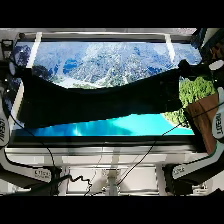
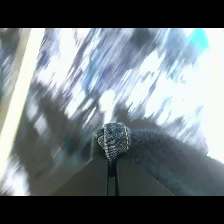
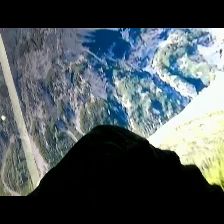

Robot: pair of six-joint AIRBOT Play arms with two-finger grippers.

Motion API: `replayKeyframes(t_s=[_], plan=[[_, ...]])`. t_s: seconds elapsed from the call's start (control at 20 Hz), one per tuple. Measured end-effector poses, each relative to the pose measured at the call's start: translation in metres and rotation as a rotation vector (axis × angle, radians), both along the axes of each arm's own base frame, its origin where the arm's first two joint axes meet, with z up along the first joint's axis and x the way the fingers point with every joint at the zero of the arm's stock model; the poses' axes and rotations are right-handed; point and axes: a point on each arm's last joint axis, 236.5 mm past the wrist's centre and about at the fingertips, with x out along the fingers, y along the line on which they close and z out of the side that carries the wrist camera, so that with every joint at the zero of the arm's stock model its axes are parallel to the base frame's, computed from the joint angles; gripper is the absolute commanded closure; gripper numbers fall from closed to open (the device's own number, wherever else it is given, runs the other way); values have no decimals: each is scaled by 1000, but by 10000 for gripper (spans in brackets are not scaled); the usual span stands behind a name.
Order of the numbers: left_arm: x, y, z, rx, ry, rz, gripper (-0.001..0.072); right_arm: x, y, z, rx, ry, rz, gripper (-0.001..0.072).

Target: Fold the clothes and pants, and hang the long-sleeved shirts on hangers.

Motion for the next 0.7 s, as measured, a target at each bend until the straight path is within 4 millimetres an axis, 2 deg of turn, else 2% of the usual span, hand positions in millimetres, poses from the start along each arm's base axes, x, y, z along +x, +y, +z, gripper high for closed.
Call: replayKeyframes(t_s=[0.15, 0.3, 0.5, 0.7], plan=[[27, -13, 0, -68, -130, 18, 689, 36, -7, 8, -3, -121, -90, 678], [45, -21, -11, -142, -209, 44, 687, 64, -15, 21, -28, -244, -178, 678], [64, -33, -18, -215, -295, 41, 687, 84, -22, 26, -5, -336, -285, 677], [79, -34, -9, -337, -425, 88, 686, 93, -29, 33, 28, -399, -367, 677]])
